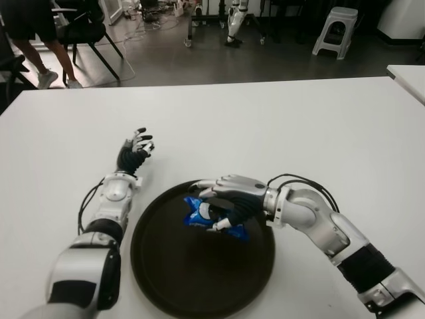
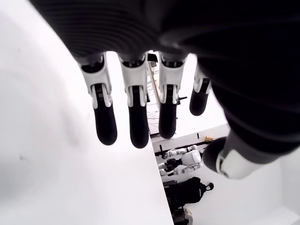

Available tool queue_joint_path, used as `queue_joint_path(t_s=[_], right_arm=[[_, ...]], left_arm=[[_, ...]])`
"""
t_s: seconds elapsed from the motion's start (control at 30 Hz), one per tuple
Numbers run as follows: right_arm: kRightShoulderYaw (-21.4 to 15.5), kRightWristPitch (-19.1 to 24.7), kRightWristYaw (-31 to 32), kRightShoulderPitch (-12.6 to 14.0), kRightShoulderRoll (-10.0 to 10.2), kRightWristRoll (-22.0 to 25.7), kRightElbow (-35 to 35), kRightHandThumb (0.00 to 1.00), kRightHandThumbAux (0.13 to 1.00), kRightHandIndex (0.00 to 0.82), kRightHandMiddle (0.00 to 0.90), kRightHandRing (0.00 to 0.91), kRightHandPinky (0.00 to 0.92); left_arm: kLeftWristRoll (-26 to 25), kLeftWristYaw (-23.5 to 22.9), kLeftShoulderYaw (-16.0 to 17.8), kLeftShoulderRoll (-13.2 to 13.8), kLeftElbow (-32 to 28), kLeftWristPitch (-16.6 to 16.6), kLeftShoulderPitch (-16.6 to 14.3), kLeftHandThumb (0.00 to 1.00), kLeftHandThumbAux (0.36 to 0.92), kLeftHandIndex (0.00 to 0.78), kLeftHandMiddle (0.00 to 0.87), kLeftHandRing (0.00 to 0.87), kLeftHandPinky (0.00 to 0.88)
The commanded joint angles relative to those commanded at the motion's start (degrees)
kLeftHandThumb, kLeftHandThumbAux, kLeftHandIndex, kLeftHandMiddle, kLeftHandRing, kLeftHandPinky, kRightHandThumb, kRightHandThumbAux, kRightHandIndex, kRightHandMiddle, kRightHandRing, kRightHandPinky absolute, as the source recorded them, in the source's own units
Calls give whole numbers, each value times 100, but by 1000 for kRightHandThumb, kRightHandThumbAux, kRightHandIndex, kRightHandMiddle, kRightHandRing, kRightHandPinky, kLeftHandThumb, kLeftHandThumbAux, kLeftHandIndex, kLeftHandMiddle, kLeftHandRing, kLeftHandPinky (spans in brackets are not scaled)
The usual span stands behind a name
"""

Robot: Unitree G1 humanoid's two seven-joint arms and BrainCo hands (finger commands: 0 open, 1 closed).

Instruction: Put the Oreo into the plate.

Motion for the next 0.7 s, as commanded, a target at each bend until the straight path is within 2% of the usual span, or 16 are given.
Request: queue_joint_path(t_s=[0.23, 0.7], right_arm=[[-41, 154, 39, -10, 11, -37, 20, 0, 432, 0, 0, 0, 0], [-97, 332, -44, -19, 57, -54, 45, 0, 417, 0, 0, 0, 0]], left_arm=[[73, 10, -62, 27, -11, -24, 12, 47, 620, 148, 232, 248, 286], [36, -76, -7, 13, -21, -45, 6, 80, 623, 142, 228, 253, 308]])
